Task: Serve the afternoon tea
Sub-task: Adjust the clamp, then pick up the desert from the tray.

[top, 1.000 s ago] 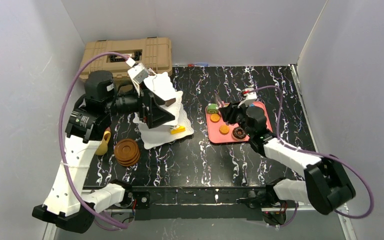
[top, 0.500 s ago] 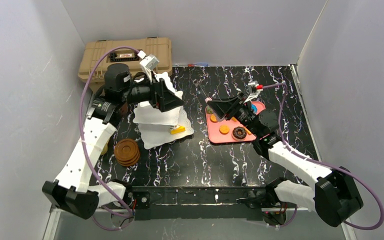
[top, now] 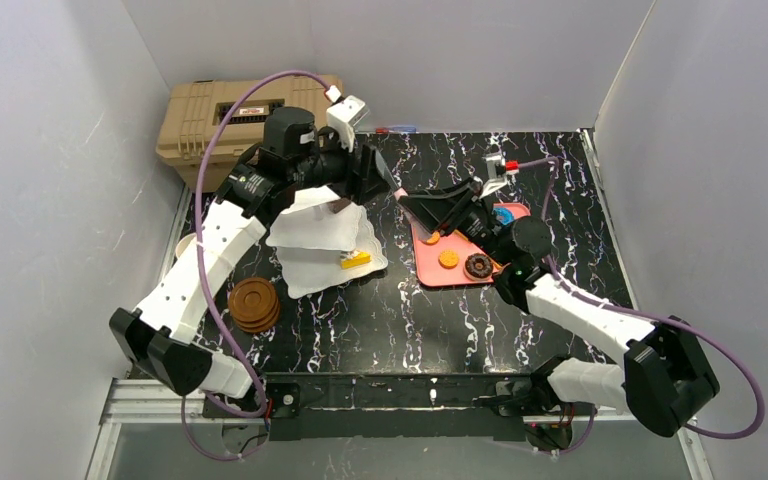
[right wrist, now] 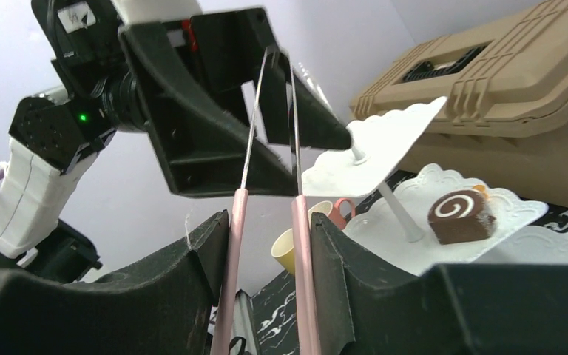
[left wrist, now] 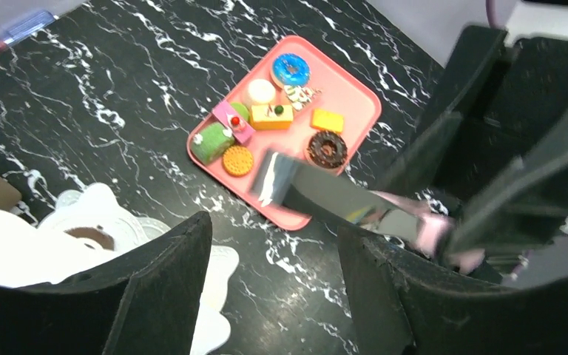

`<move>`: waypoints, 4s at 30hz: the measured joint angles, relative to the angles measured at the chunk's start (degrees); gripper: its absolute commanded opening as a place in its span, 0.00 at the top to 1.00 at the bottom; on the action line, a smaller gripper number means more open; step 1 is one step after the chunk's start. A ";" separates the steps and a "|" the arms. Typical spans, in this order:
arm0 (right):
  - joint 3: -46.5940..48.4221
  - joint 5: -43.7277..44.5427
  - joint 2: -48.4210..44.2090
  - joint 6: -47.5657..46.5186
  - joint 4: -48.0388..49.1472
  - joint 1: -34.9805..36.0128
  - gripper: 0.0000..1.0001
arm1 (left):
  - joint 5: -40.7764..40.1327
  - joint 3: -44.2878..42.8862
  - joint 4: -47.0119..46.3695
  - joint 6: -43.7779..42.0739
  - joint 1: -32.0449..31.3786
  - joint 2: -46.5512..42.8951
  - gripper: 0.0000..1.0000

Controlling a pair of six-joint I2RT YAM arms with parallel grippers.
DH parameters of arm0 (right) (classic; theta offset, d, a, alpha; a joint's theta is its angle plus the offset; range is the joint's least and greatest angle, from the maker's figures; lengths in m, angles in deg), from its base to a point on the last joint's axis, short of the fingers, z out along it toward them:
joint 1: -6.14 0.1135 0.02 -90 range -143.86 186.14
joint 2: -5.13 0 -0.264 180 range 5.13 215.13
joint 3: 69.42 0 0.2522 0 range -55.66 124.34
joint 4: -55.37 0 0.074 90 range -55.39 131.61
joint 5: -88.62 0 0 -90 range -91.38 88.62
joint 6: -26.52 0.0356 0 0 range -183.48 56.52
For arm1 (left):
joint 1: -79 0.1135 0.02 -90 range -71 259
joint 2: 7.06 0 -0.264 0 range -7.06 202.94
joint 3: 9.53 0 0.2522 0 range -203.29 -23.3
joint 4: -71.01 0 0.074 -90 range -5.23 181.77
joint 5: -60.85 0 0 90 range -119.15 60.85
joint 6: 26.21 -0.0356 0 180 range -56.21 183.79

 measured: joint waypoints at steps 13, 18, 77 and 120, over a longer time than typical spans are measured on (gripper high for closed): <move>3.98 0.20 3.76 -3.58 -2.03 6.19 0.48 | -6.10 -4.79 1.92 -4.11 -3.08 4.57 0.37; 5.92 0.04 5.66 -4.85 -4.92 7.43 0.48 | -6.23 -5.29 2.29 -6.73 -4.46 4.57 0.36; 0.00 36.94 16.28 -45.68 -17.49 -2.84 0.47 | -11.54 -4.81 14.34 -16.35 -2.62 -9.70 0.02; 3.80 41.77 30.91 -49.31 -7.19 -3.10 0.54 | -9.16 -1.81 14.32 -16.26 1.03 -12.72 0.02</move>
